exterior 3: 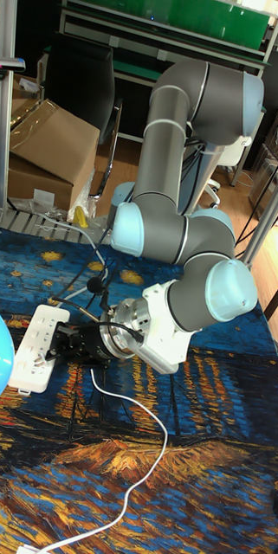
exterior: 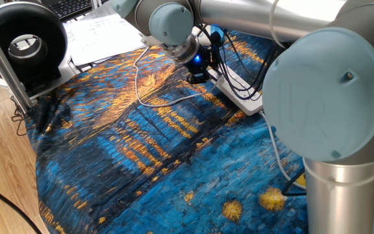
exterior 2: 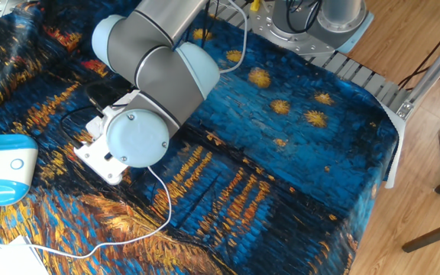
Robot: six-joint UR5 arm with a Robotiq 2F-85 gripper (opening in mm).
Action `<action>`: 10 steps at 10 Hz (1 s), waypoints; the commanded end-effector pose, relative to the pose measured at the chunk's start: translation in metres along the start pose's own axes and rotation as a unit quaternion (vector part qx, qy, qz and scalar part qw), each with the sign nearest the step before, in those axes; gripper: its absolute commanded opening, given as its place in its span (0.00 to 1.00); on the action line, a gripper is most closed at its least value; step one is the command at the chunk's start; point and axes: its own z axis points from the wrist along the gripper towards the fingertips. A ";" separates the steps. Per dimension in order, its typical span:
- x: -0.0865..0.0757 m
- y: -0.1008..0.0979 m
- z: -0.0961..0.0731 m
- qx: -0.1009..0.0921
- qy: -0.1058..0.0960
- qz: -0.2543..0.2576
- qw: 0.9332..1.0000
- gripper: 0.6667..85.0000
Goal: Plug in the power cord of the desk lamp, turn on the socket, and light up the desk lamp
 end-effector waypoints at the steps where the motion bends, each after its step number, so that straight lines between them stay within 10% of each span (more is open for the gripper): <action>1: 0.000 0.000 -0.003 0.000 0.001 -0.005 1.000 0.28; 4: -0.016 0.006 -0.006 -0.007 -0.028 -0.030 0.999 0.38; 10: 0.002 0.009 -0.010 -0.008 0.005 -0.019 1.000 0.37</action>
